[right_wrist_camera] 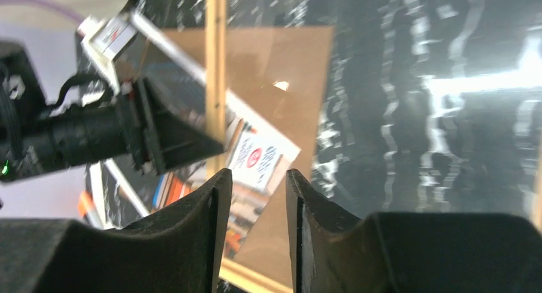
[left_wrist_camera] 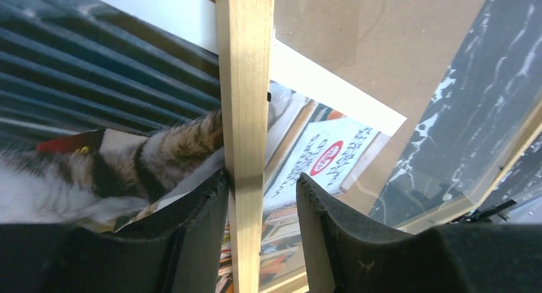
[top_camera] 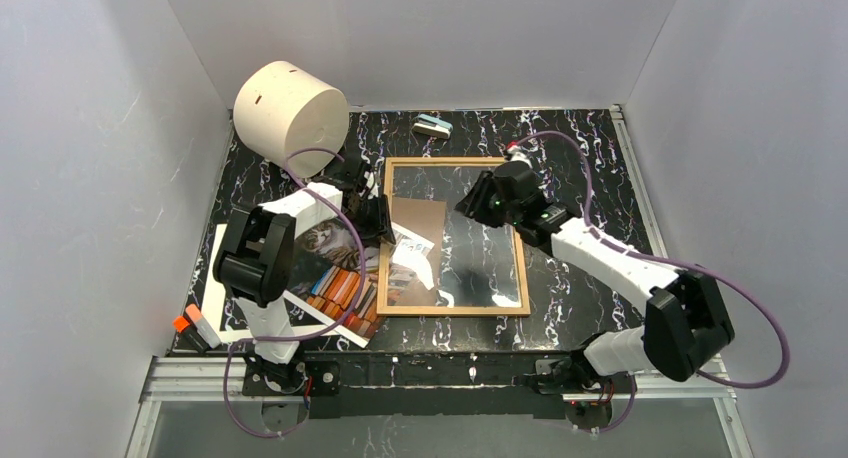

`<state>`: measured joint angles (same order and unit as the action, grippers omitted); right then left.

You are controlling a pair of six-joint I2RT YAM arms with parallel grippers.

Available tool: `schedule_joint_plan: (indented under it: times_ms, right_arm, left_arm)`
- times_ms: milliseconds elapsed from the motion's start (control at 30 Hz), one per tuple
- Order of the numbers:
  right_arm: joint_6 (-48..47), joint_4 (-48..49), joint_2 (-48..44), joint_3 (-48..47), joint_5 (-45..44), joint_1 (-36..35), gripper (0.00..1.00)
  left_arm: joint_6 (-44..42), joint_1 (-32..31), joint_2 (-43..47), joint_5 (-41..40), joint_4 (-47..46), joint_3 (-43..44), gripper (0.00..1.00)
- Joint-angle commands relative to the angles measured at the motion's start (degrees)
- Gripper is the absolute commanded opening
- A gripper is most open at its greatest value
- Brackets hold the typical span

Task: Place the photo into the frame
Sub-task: Move the photo frame to the center of the board.

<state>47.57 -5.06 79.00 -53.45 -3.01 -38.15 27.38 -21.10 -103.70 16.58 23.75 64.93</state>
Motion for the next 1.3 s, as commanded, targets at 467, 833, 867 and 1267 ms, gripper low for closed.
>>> schedule_joint_plan:
  times_ms: [467,833,867,1267]
  right_arm:
    - [-2.0,-10.5,3.7,-4.3,-3.8,7.7,0.53]
    - [-5.4,-1.0,18.7,-14.1,15.8,4.4,0.54]
    - [-5.5,-1.2,20.0,-15.4,15.8,3.8,0.53]
    - [-10.3,-9.5,23.4,-20.8,9.4,6.1,0.53]
  left_arm:
    - [-2.0,0.5,2.1,-1.4,0.9,6.1,0.62]
    - [-0.2,3.4,12.3,-9.6,2.8,-1.5,0.64]
    - [0.3,3.8,12.8,-9.8,2.7,-2.3,0.62]
    - [2.9,4.8,11.3,2.8,-3.0,-4.3,0.59]
